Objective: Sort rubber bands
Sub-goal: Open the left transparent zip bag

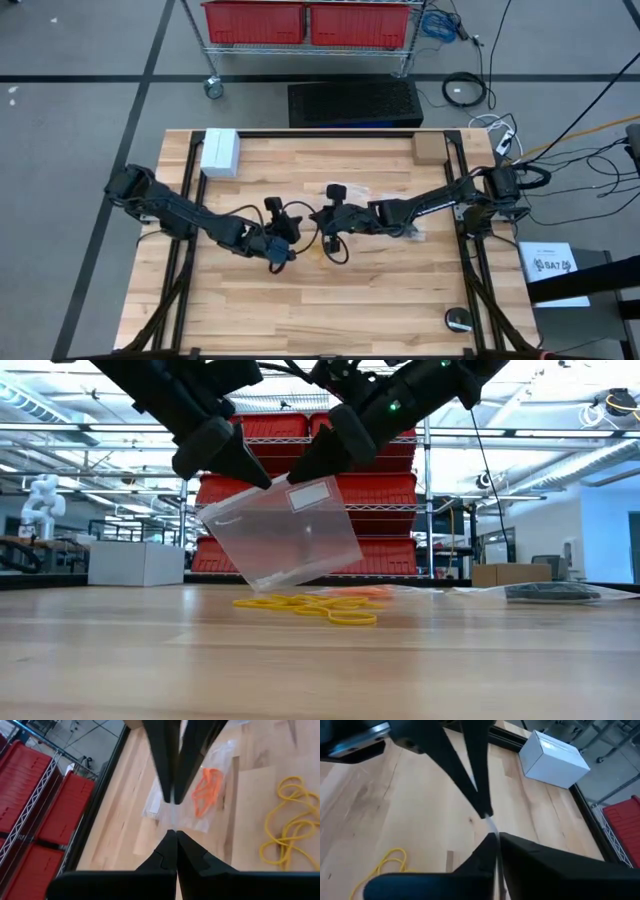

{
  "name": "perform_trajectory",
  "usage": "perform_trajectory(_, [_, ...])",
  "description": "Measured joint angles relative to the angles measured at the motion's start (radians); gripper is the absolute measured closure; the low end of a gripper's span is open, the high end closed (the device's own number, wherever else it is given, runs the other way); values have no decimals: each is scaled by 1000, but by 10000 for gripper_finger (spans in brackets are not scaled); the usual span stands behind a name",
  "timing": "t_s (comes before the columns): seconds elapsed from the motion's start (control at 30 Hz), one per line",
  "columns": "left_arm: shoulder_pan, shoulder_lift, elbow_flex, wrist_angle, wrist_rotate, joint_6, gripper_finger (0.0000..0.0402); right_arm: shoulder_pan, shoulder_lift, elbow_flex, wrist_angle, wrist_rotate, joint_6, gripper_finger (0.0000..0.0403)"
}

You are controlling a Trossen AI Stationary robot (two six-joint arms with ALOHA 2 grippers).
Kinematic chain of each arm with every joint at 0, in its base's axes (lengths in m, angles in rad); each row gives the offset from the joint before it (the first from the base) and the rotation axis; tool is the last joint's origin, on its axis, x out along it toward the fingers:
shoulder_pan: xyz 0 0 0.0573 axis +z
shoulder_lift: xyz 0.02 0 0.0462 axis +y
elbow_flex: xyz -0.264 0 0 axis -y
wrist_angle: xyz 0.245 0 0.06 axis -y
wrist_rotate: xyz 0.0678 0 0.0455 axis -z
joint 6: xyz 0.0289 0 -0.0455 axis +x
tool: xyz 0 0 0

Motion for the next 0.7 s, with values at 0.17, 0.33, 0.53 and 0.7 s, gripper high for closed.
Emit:
perform_trajectory(0.17, [17,0,0,4,-2,0,401,7,0,0,-16,23,23,400])
perform_trajectory(0.33, [8,-47,1,3,-43,2,386,35,-12,2,-10,107,-2,402])
perform_trajectory(0.53, [-45,-212,-3,-10,-83,1,379,62,-46,0,-29,113,-15,402])
perform_trajectory(0.7, [-83,-336,-106,184,-90,125,378,73,-100,0,-14,139,-49,402])
